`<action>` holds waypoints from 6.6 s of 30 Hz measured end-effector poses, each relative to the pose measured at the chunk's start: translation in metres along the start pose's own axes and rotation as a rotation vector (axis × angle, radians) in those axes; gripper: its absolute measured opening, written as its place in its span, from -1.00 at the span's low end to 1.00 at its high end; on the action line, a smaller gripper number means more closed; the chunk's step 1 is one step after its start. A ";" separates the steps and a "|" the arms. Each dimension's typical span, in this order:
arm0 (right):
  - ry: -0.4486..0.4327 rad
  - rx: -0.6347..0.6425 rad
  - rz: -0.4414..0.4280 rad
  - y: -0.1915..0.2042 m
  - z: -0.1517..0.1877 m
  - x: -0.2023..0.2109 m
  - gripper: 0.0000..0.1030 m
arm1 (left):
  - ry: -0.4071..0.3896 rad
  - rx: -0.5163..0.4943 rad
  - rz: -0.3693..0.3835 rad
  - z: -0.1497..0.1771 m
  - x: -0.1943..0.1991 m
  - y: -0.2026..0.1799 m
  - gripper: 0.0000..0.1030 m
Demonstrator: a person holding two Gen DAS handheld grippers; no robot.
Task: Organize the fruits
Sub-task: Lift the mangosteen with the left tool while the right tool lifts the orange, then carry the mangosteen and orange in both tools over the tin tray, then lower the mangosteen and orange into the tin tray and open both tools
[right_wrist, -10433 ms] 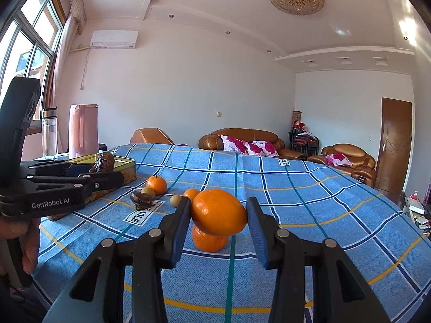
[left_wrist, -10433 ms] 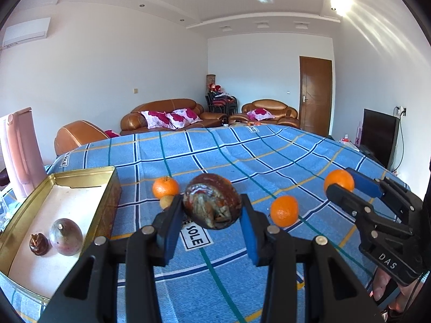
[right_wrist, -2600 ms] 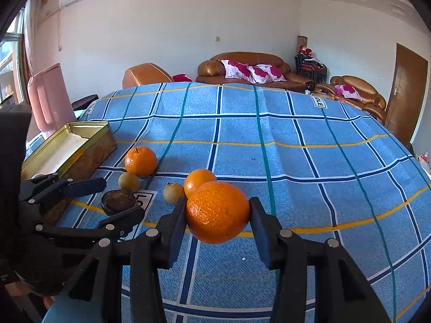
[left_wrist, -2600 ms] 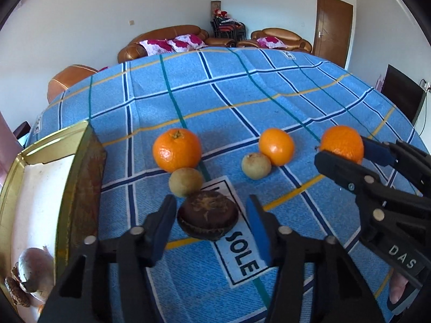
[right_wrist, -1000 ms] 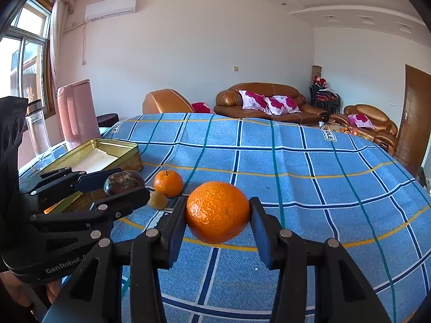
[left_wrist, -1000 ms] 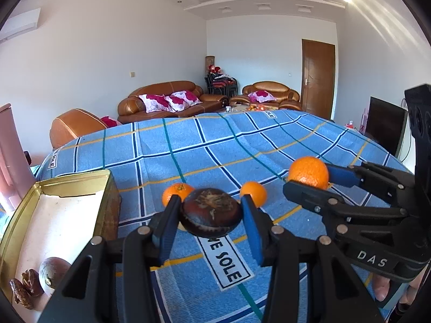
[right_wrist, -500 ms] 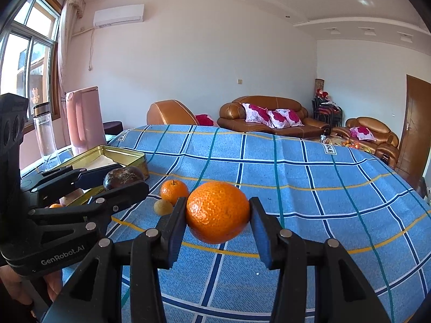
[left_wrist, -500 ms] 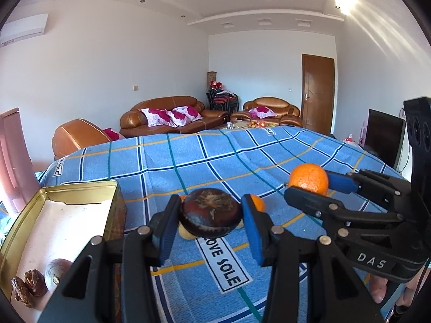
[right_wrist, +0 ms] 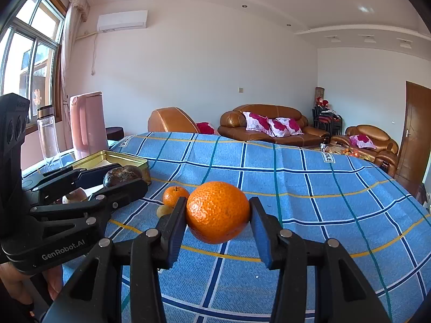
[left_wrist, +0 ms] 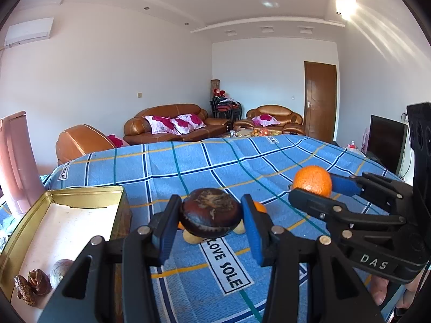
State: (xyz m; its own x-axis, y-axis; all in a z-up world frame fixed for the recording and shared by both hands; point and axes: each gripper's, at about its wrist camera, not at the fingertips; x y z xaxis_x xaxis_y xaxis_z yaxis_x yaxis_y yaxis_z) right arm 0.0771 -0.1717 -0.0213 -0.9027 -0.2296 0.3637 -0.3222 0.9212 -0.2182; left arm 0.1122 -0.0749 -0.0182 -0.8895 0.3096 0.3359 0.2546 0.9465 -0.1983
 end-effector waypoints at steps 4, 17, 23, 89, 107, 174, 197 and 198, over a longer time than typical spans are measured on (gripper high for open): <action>-0.010 0.001 0.002 0.000 0.000 0.002 -0.08 | -0.012 0.002 0.001 0.000 0.002 0.000 -0.09; -0.035 0.004 0.004 0.000 0.001 0.007 -0.08 | -0.041 0.005 -0.003 0.000 0.008 0.000 -0.09; -0.052 0.002 0.006 0.000 0.001 0.011 -0.08 | -0.071 0.009 -0.018 0.001 0.016 0.000 -0.09; -0.070 0.135 -0.142 0.075 -0.025 0.000 -0.08 | -0.053 0.091 -0.176 0.004 0.054 0.058 -0.09; -0.077 0.185 -0.239 0.120 -0.043 -0.014 -0.08 | -0.031 0.142 -0.275 0.006 0.072 0.101 -0.09; 0.031 0.389 -0.444 0.217 -0.054 -0.051 -0.07 | 0.162 0.187 -0.449 0.019 0.076 0.180 -0.08; 0.021 0.319 -0.463 0.205 -0.055 -0.052 0.38 | 0.076 0.195 -0.484 0.010 0.095 0.177 0.57; 0.006 0.316 -0.453 0.204 -0.055 -0.049 0.39 | 0.069 0.192 -0.488 0.009 0.097 0.176 0.60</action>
State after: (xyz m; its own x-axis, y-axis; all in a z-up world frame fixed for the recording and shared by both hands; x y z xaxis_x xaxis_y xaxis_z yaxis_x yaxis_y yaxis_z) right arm 0.0716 0.0450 -0.0335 -0.6527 -0.5782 0.4896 -0.7486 0.5915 -0.2995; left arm 0.0670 0.1207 -0.0283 -0.8583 -0.1519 0.4901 -0.2632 0.9503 -0.1665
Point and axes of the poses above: each gripper's, at about its wrist camera, not at the fingertips, and x roughly against the way its jaws point, y to its left, z to its underside, and after that the axes turned 12 degrees about x, right-handed
